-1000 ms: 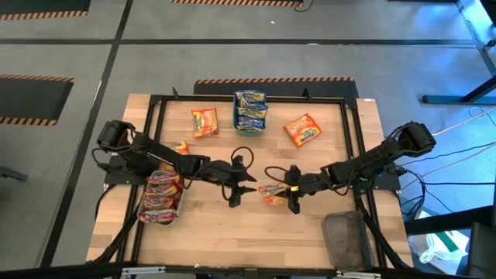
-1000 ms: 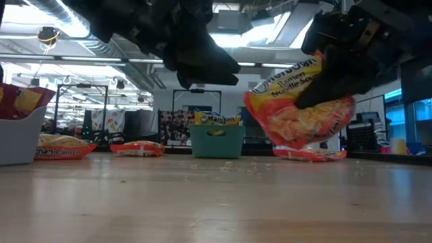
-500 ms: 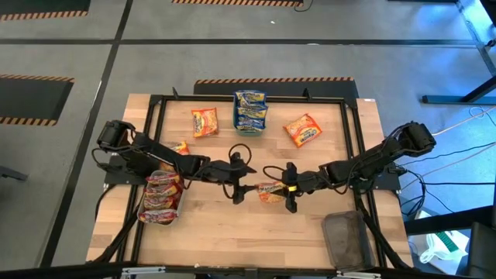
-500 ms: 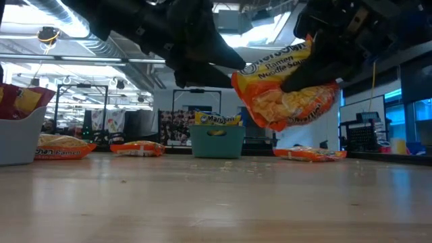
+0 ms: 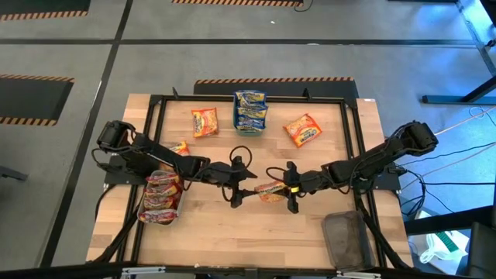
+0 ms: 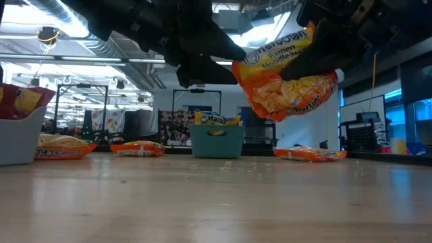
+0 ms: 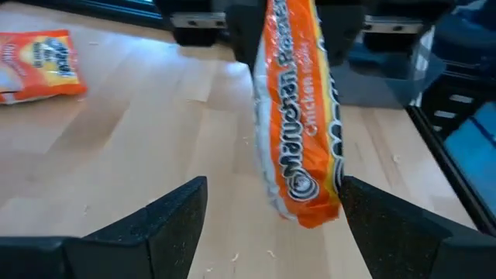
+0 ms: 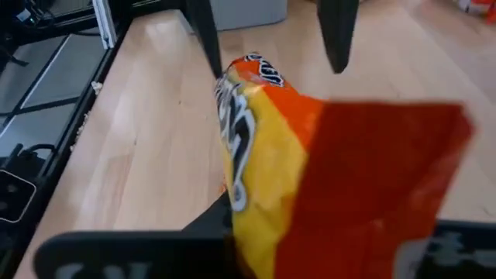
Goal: Sort Maruchan noodles
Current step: Put the orange noodle pack into the black bin
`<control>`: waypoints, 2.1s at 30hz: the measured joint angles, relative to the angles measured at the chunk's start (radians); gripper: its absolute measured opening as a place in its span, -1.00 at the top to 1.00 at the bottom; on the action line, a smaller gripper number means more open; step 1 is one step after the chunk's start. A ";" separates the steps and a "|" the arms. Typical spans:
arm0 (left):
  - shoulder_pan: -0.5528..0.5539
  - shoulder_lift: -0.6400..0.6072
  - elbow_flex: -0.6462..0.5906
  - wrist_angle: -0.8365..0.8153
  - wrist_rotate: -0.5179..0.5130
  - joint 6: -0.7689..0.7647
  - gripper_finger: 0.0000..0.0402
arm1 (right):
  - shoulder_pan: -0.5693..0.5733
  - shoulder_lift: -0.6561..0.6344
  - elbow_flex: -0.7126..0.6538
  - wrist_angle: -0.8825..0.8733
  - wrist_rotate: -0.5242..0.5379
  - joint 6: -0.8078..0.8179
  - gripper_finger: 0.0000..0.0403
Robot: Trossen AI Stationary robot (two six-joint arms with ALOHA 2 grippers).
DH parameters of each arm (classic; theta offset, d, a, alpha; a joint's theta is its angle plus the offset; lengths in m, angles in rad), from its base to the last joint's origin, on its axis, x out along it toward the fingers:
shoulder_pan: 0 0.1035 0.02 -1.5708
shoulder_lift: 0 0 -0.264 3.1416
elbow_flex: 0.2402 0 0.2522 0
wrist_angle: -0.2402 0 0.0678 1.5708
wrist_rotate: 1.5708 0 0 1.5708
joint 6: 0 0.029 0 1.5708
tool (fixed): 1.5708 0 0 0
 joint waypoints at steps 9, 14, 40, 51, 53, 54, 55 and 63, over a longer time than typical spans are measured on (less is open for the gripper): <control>-0.003 -0.005 -0.004 -0.068 0.040 0.000 -0.45 | -0.003 -0.067 0.001 0.024 0.044 -0.036 0.70; -0.005 -0.005 -0.003 0.027 -0.012 0.019 -0.45 | -0.002 -0.048 0.002 0.105 0.046 -0.088 0.71; 0.000 0.020 -0.003 0.293 -0.032 0.000 -0.15 | -0.002 0.024 0.001 0.420 0.088 -0.217 0.64; -0.002 0.020 -0.003 0.297 -0.016 0.050 0.45 | -0.002 0.025 0.006 0.448 0.079 -0.215 0.38; -0.002 0.020 -0.003 0.290 -0.017 0.052 0.49 | -0.002 0.024 0.006 0.446 0.071 -0.214 0.25; -0.002 0.020 -0.003 0.284 -0.017 0.053 0.50 | -0.002 0.020 0.006 0.439 0.058 -0.213 0.17; -0.002 0.020 -0.003 0.275 -0.017 0.053 0.51 | -0.002 0.012 0.006 0.425 0.046 -0.213 0.10; -0.004 0.020 -0.004 0.202 -0.035 0.053 0.53 | -0.002 -0.185 0.013 0.119 -0.003 -0.181 -0.55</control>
